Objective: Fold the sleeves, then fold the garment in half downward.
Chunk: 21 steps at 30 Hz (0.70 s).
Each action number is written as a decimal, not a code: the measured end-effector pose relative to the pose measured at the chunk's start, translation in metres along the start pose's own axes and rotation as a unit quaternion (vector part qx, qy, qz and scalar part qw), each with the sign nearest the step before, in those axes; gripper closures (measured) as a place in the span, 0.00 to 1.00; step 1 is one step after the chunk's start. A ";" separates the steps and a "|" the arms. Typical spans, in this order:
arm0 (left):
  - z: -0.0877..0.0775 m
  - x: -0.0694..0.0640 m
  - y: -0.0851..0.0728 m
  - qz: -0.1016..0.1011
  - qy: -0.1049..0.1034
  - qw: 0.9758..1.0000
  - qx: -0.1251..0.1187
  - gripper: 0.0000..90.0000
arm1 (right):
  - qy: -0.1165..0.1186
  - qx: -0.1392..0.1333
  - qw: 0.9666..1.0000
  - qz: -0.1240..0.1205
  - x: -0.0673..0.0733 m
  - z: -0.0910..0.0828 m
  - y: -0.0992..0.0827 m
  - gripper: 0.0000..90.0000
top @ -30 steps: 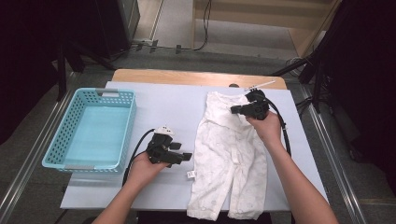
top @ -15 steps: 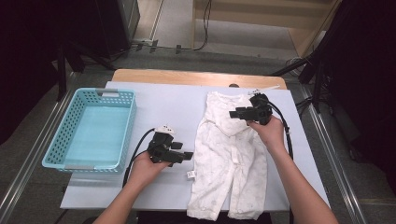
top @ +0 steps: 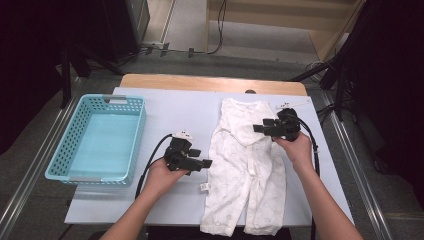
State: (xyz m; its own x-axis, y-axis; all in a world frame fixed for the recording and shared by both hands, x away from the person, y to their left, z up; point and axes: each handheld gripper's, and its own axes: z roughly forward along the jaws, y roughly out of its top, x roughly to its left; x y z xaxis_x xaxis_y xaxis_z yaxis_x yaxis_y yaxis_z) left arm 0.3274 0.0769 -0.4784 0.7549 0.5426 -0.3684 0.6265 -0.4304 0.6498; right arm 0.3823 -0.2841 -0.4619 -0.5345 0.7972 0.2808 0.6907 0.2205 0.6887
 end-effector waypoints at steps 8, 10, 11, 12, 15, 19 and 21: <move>0.009 0.001 0.008 -0.002 -0.005 1.000 0.007 0.32 | 0.007 -0.009 1.000 0.000 -0.008 -0.002 -0.006 0.31; 0.011 0.001 0.010 0.002 -0.003 1.000 0.007 0.32 | 0.010 -0.010 1.000 -0.005 -0.009 -0.004 -0.008 0.31; 0.011 0.001 0.010 0.002 -0.003 1.000 0.007 0.32 | 0.010 -0.010 1.000 -0.005 -0.009 -0.004 -0.008 0.31; 0.012 0.002 0.011 0.003 -0.003 1.000 0.006 0.32 | 0.012 -0.012 1.000 -0.003 -0.011 -0.005 -0.009 0.30; 0.013 0.003 0.014 0.003 -0.001 1.000 -0.001 0.32 | 0.014 -0.016 1.000 0.002 -0.014 -0.008 -0.011 0.30; 0.016 0.007 0.021 0.017 0.019 1.000 0.007 0.32 | 0.009 -0.016 1.000 0.003 -0.016 -0.009 -0.014 0.30; 0.016 0.009 0.024 0.018 0.023 1.000 0.007 0.32 | 0.006 -0.015 1.000 0.002 -0.018 -0.010 -0.016 0.30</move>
State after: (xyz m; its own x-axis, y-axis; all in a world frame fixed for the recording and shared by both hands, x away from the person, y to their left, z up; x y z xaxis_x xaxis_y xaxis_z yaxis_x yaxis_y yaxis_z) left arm 0.3521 0.0598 -0.4773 0.7668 0.5601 -0.3137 0.6025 -0.4593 0.6527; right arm 0.3756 -0.3078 -0.4715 -0.5368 0.7918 0.2914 0.6781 0.1994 0.7074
